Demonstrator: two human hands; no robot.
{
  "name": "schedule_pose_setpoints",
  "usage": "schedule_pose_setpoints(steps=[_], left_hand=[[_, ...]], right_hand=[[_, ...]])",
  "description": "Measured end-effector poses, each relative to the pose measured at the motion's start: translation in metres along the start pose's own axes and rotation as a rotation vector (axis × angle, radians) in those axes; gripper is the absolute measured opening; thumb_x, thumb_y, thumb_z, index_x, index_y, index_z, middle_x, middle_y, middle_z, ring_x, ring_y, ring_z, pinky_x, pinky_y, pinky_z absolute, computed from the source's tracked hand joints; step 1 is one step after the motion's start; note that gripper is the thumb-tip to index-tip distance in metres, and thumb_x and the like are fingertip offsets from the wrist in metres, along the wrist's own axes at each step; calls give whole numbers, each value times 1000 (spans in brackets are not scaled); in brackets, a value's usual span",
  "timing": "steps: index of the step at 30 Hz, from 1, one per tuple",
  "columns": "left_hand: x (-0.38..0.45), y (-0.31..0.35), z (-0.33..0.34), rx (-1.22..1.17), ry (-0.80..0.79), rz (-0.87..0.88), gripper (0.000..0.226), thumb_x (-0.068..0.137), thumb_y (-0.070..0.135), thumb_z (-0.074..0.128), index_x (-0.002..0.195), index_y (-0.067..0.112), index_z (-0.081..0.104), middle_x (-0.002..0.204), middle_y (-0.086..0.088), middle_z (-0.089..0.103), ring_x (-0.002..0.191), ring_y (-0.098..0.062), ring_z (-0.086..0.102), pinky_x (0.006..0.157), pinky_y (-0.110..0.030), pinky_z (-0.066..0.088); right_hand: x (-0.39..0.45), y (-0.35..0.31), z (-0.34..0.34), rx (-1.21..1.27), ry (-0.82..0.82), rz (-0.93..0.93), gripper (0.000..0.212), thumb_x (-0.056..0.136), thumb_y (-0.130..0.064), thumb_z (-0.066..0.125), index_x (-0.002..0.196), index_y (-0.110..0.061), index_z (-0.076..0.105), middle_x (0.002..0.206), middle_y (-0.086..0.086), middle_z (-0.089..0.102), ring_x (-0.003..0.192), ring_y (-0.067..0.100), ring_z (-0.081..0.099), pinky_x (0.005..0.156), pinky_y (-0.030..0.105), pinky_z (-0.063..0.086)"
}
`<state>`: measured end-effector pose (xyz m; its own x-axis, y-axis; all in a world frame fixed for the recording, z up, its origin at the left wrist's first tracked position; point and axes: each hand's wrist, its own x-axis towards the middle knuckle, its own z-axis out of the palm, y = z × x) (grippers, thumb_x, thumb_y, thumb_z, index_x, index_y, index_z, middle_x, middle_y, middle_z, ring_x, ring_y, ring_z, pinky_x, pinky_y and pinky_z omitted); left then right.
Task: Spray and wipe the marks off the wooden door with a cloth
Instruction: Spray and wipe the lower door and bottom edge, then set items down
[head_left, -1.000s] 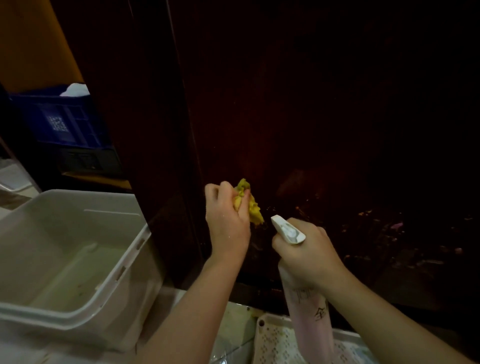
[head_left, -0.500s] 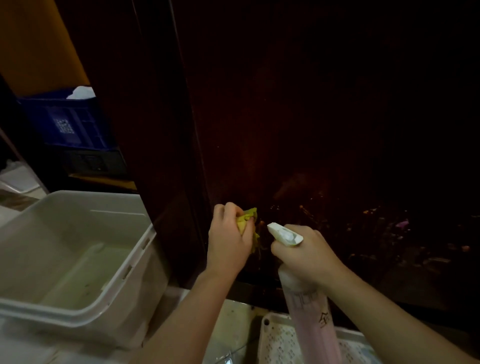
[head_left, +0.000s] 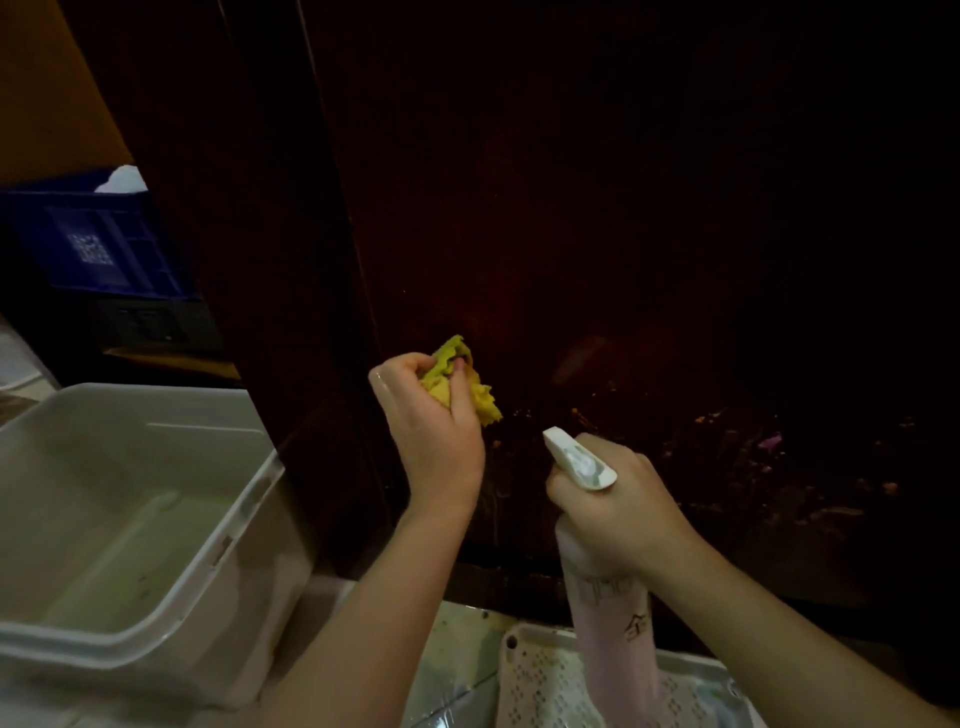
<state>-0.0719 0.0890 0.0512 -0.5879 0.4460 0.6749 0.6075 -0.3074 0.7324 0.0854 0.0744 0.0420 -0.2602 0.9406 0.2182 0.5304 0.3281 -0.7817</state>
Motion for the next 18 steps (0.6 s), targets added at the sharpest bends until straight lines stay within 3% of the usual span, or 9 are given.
schedule_pose_setpoints(steps=[4,7,10,13,15,18], left_hand=[[-7,0,12,136,-48,134,12,89,11,61,87,11,49,95,1,39,80,-12,43,65,-16,35],[-25,-8,18,241,-176,276,11,83,10,62,79,8,53,89,-2,43,79,-16,40,64,-18,31],[-47,-22,16,336,-363,397,11,84,11,66,78,6,58,85,-5,49,77,-17,42,58,-24,37],[-53,-29,12,384,-483,361,11,82,8,70,82,8,59,88,-3,50,80,-17,45,58,-34,48],[-51,-27,10,355,-512,302,14,84,12,70,83,12,56,90,3,47,81,-14,46,63,-31,48],[-45,-17,8,223,-467,206,17,86,16,69,82,16,52,90,7,43,75,-8,48,64,-21,46]], right_hand=[[-5,11,-7,49,18,-8,19,78,-18,63,67,-26,49,60,-7,54,56,3,53,48,15,40],[-5,17,-13,76,48,-3,16,79,-15,64,71,-23,53,63,-6,57,58,3,54,51,13,41],[-5,23,-16,55,56,10,8,79,-16,63,75,-18,56,68,-1,60,65,11,56,51,16,42],[-7,24,-18,30,71,19,10,79,-21,61,71,-22,55,65,-1,59,61,15,56,53,25,44],[-7,22,-19,28,114,28,17,76,-29,58,61,-28,50,56,-5,53,54,14,51,52,33,43],[-7,16,-20,43,167,34,13,68,-37,51,55,-36,48,47,-9,46,50,13,46,51,33,39]])
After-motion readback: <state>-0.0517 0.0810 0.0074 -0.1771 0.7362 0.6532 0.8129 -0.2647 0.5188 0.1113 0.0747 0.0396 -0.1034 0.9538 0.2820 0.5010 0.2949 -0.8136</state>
